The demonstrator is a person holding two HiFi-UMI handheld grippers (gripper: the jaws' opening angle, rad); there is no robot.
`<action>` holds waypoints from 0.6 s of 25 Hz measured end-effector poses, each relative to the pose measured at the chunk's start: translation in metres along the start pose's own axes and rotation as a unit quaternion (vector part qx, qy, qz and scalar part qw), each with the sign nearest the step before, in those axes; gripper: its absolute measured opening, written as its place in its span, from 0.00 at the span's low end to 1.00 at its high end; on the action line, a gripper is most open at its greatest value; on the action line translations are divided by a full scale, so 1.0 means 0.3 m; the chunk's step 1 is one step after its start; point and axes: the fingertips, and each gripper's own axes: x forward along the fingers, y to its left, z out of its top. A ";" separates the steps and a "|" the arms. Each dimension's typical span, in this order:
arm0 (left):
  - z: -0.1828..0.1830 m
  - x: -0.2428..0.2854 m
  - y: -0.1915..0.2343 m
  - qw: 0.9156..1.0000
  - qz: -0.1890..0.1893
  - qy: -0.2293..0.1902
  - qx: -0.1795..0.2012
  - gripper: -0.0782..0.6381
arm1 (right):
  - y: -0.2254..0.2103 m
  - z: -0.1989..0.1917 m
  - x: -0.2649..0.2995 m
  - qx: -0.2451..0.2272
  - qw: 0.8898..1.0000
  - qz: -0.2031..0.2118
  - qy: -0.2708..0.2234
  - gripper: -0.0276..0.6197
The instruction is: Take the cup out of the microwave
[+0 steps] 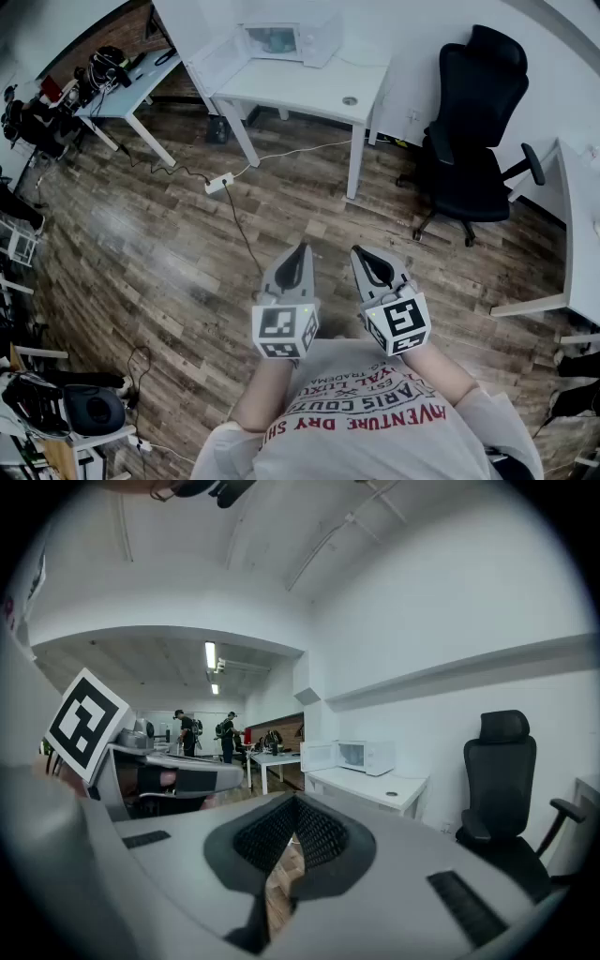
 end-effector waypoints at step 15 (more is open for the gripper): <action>0.022 0.029 0.027 1.000 0.020 -0.008 0.002 0.12 | -0.042 0.011 0.028 0.031 0.999 -0.006 -0.004 0.06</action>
